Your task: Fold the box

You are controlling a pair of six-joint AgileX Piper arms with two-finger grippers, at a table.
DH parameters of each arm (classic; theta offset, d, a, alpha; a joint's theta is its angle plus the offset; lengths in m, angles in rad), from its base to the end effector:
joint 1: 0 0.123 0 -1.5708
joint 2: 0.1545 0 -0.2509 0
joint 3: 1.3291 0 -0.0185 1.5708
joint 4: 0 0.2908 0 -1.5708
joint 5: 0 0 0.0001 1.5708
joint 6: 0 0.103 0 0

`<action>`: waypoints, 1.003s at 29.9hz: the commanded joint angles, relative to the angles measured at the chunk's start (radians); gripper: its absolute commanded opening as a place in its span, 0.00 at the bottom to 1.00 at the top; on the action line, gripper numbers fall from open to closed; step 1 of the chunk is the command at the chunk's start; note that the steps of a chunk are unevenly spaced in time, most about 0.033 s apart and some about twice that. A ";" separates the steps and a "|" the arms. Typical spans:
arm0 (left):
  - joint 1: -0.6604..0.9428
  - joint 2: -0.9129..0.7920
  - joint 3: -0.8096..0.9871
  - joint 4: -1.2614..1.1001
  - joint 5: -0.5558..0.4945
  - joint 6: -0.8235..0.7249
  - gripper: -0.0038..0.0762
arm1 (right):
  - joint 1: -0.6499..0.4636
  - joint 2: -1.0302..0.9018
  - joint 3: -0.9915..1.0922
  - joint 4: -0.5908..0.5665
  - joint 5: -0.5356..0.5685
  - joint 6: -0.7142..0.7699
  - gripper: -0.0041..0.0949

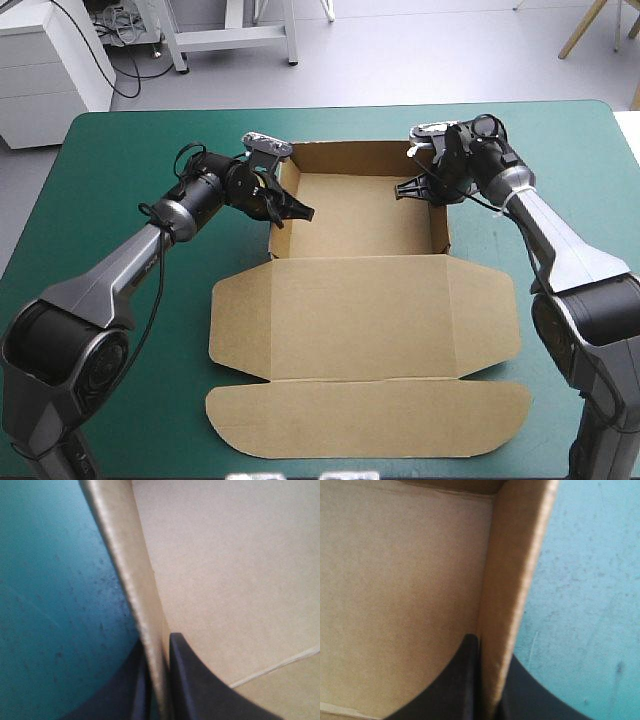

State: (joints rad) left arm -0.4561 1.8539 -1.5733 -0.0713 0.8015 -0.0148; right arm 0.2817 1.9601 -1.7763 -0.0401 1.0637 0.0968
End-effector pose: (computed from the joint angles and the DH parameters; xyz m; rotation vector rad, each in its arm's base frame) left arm 0.4028 -0.2035 0.2263 0.5222 2.5312 -0.2614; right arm 0.4449 0.1250 0.2337 -0.2686 2.7175 0.0545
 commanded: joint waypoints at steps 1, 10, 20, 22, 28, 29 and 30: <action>-0.018 -0.029 -0.014 -0.006 0.021 0.052 0.26 | 0.018 -0.041 -0.020 0.094 0.009 -0.074 0.10; -0.018 -0.031 -0.014 0.008 0.011 -0.011 0.92 | 0.018 -0.041 -0.020 0.144 0.008 -0.145 0.82; -0.018 -0.088 -0.014 0.051 0.023 -0.008 0.91 | 0.016 -0.073 -0.022 0.110 0.030 -0.147 0.99; -0.018 -0.130 -0.014 0.082 0.021 -0.008 0.91 | 0.014 -0.103 -0.022 0.097 0.019 -0.147 0.98; -0.018 -0.288 -0.014 0.194 0.074 -0.008 0.91 | -0.003 -0.221 -0.022 0.093 0.005 -0.148 0.98; -0.018 -0.317 -0.014 0.209 0.094 -0.008 0.91 | -0.005 -0.239 -0.022 0.093 0.000 -0.152 0.98; -0.018 -0.346 -0.014 0.224 0.108 -0.007 0.91 | -0.005 -0.261 -0.022 0.093 -0.004 -0.155 0.98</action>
State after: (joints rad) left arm -0.4687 1.6271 -1.5594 0.1037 0.8996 -0.0155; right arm 0.2864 1.8035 -1.7747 0.0590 1.0994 -0.0440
